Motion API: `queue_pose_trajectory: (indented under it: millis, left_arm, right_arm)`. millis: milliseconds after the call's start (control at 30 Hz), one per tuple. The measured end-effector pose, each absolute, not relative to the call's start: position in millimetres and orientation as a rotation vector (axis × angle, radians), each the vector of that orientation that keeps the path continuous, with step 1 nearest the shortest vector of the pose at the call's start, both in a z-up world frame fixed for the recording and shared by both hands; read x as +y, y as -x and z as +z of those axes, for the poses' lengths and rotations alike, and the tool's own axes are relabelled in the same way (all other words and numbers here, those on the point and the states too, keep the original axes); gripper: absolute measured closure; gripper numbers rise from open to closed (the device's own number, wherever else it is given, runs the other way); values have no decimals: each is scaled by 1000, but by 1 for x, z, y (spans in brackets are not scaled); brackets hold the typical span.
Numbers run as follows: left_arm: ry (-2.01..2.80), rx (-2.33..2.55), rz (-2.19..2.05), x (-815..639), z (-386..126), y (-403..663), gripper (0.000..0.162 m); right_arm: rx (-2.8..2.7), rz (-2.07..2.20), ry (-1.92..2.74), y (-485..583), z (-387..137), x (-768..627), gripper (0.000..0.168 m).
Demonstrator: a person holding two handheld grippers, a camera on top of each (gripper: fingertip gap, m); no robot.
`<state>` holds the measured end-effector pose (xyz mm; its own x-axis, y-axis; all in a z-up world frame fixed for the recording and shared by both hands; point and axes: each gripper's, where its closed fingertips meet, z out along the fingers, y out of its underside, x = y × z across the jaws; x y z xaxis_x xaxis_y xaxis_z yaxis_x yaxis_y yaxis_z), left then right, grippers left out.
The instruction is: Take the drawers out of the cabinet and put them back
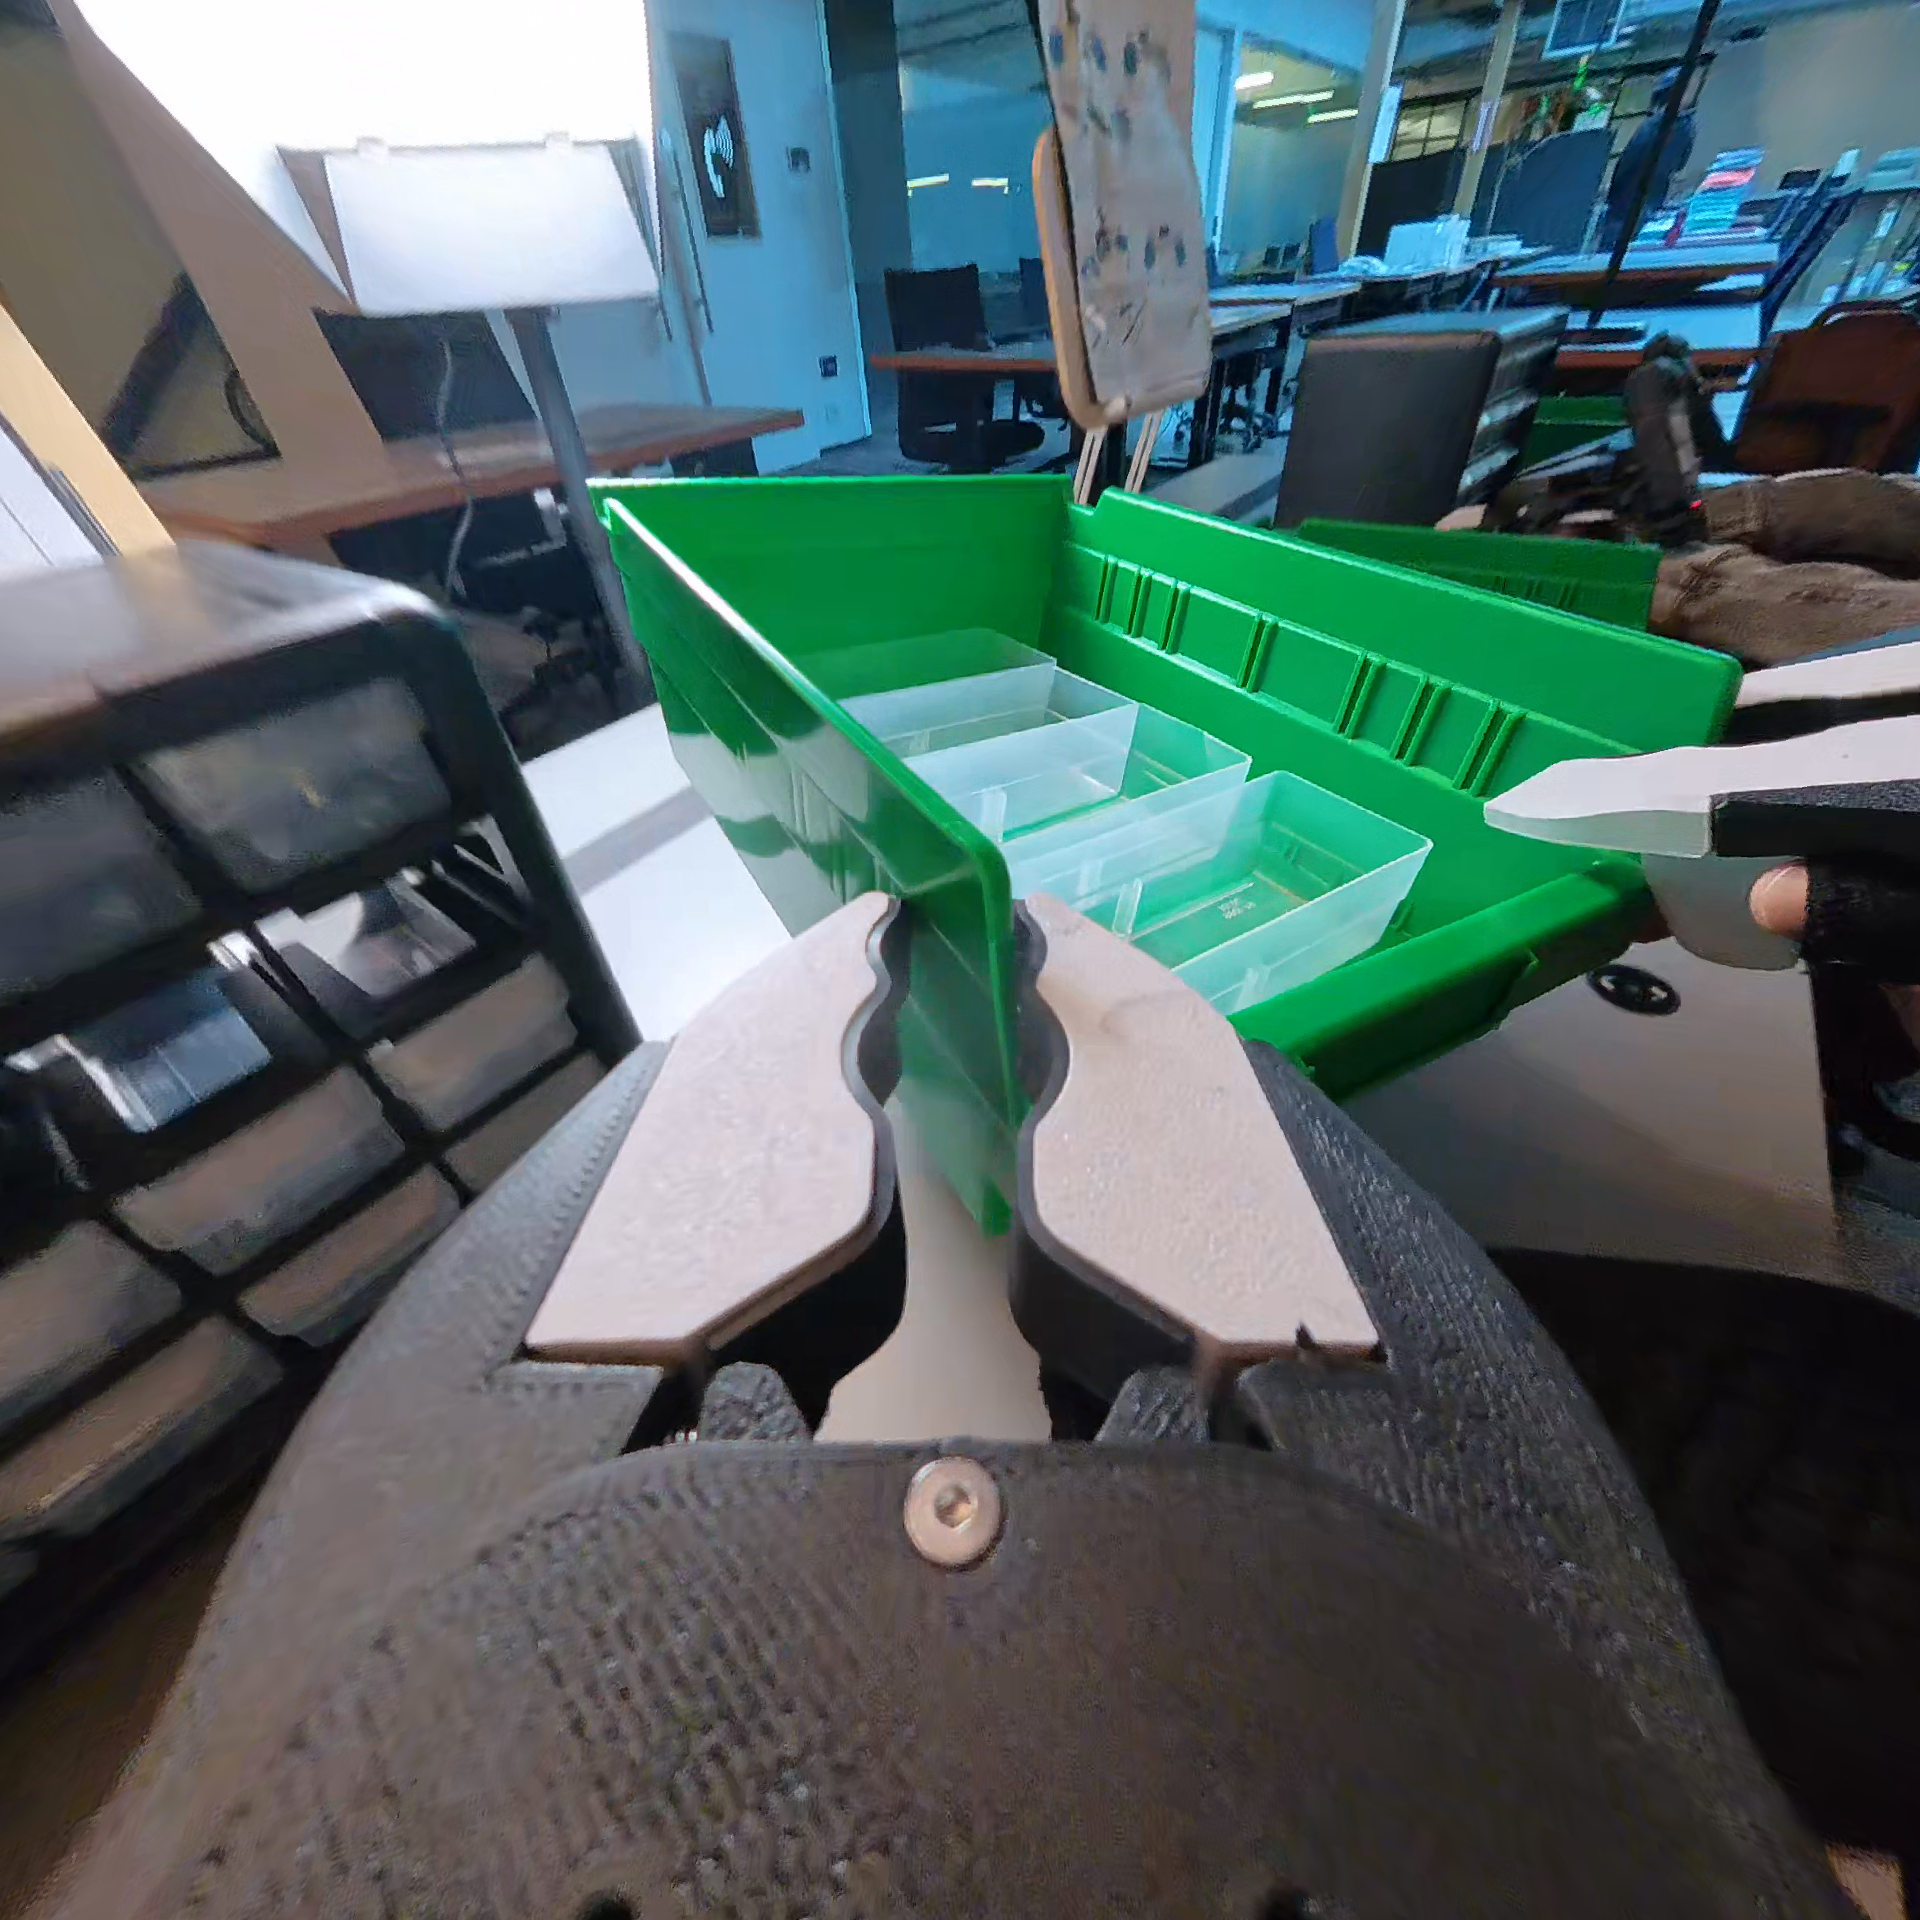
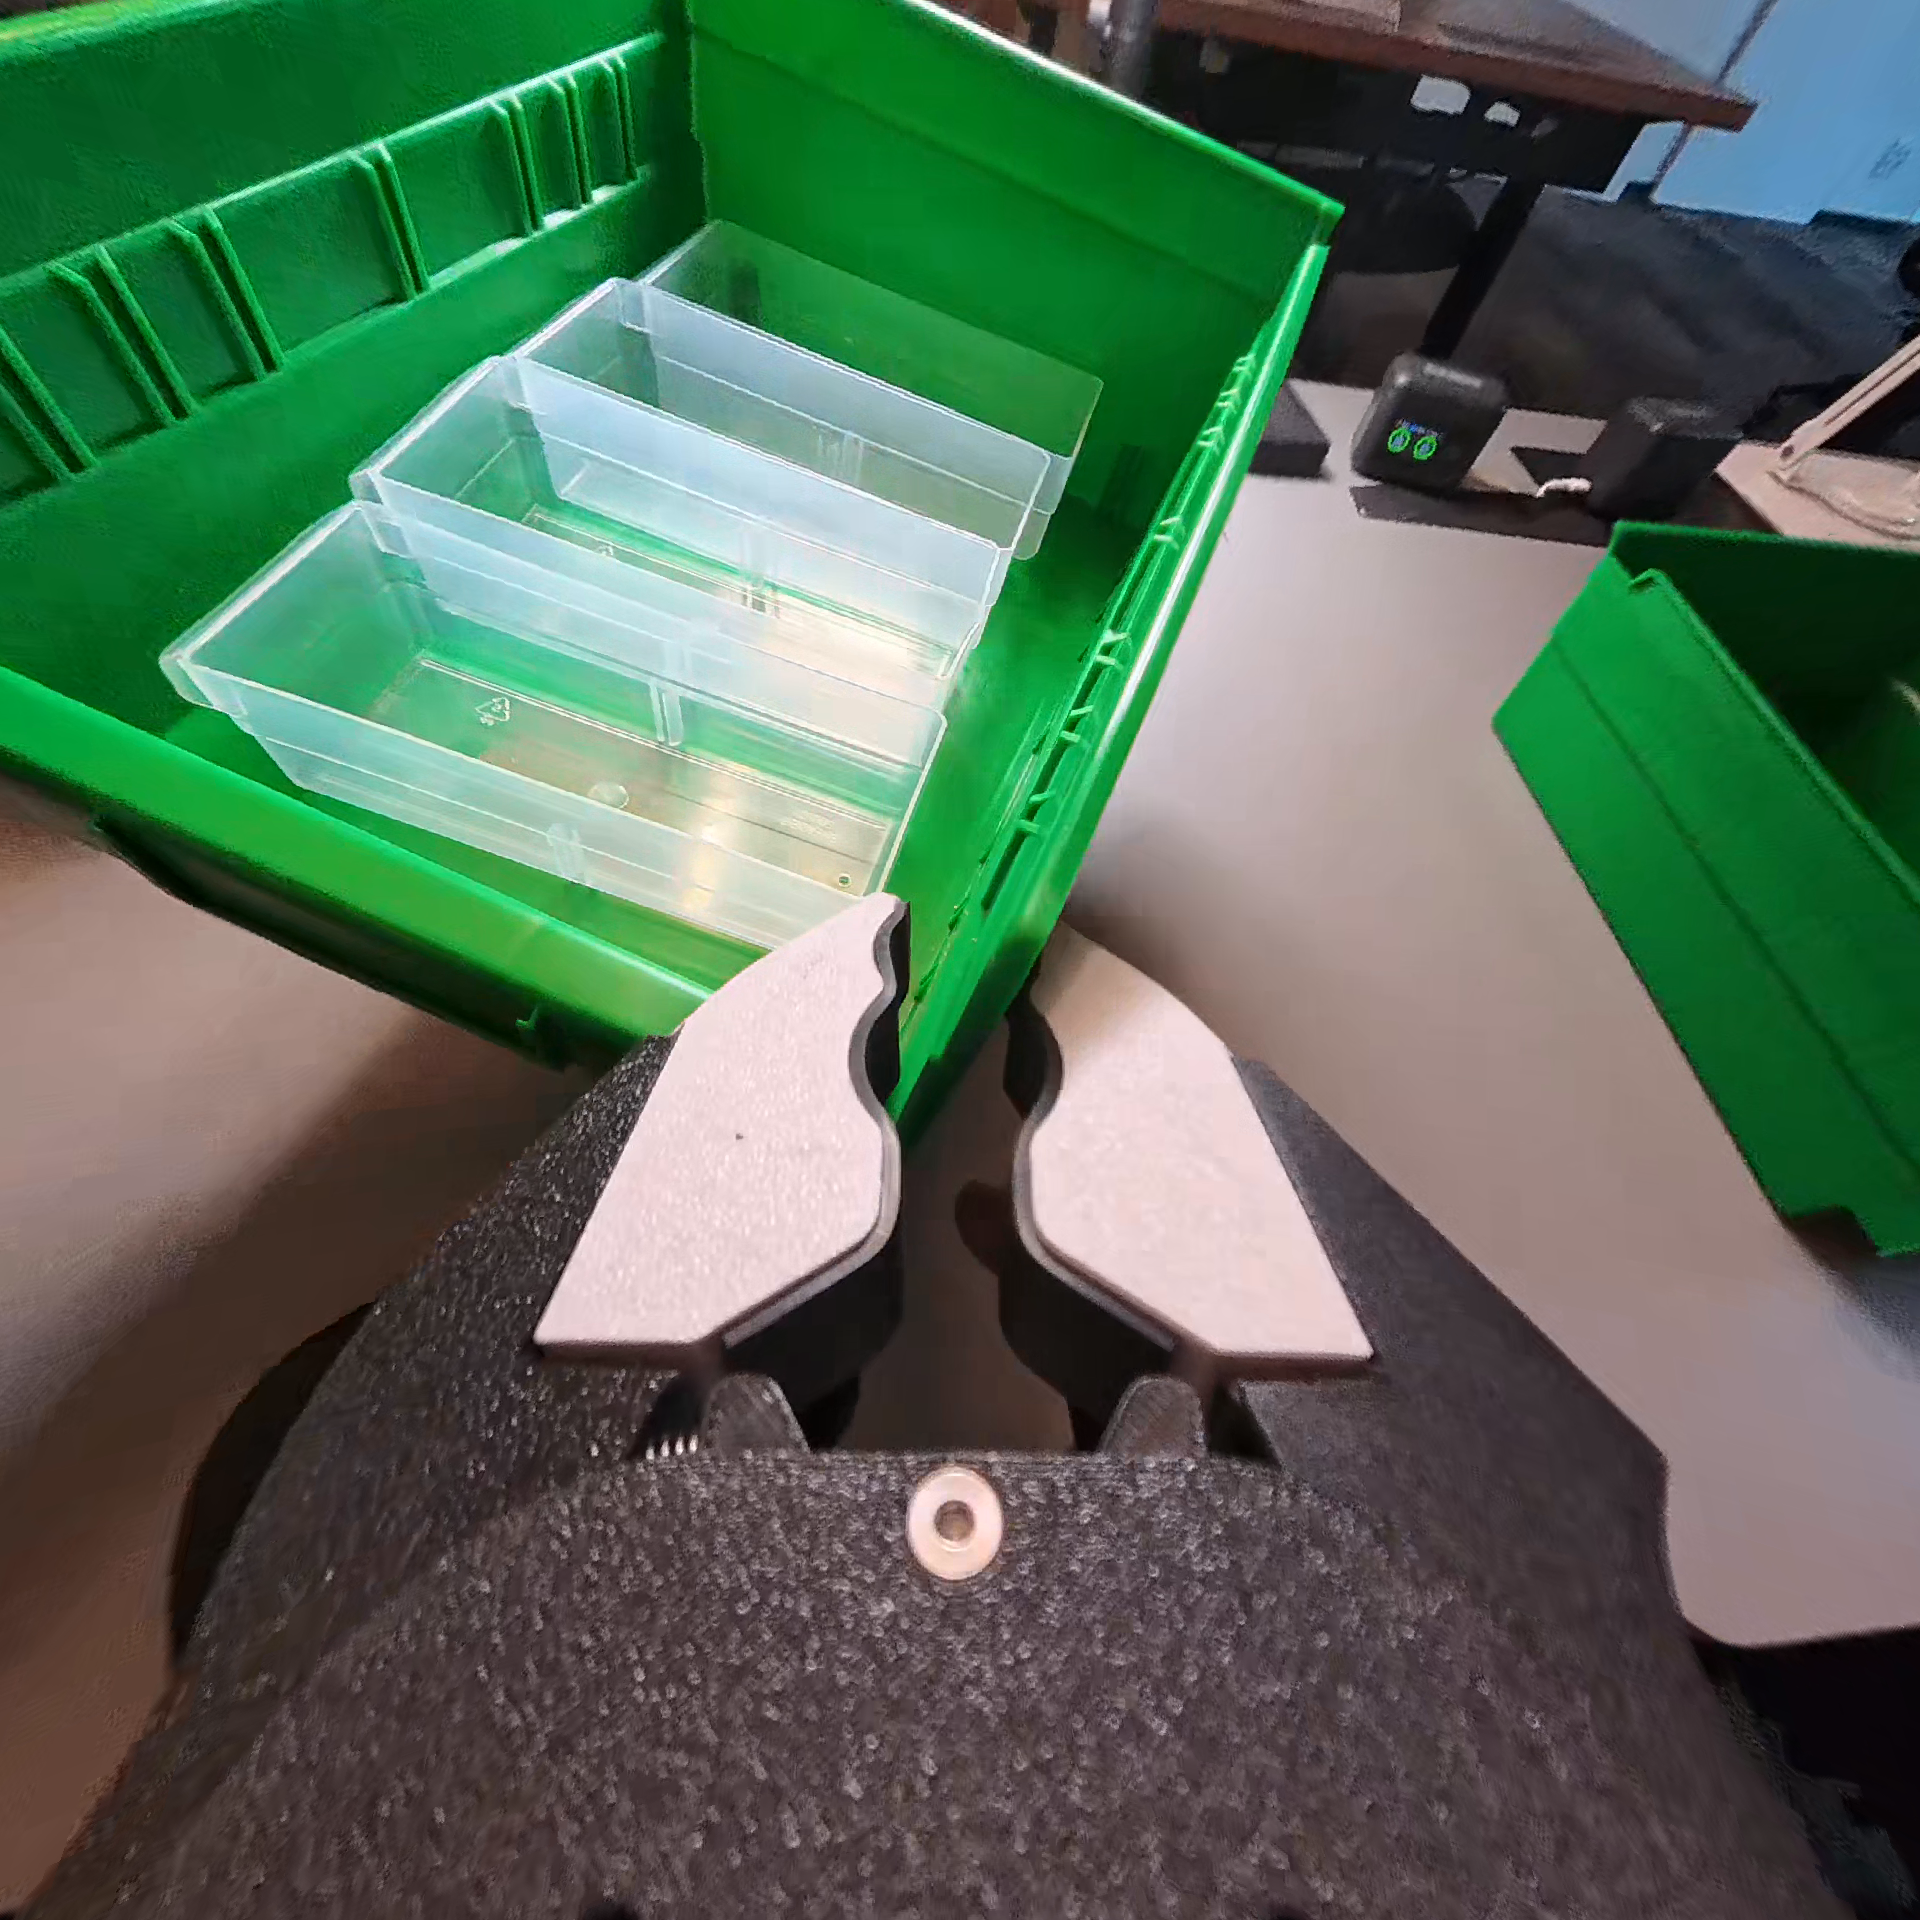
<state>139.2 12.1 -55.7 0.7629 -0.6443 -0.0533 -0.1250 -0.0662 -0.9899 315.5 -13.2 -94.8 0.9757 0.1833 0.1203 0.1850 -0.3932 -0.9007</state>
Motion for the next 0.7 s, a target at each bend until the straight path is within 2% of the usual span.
queue_pose_trajectory:
  millis: [400, 700]
  left_arm:
    - [1447, 521, -494, -51, 53, -72, 142]
    - [1361, 225, -261, -130, 92, 101, 141]
  right_arm:
    - [-430, 50, 1761, -255, 33, -54, 153]
    - [-766, 334, 1534, -74, 75, -69, 157]
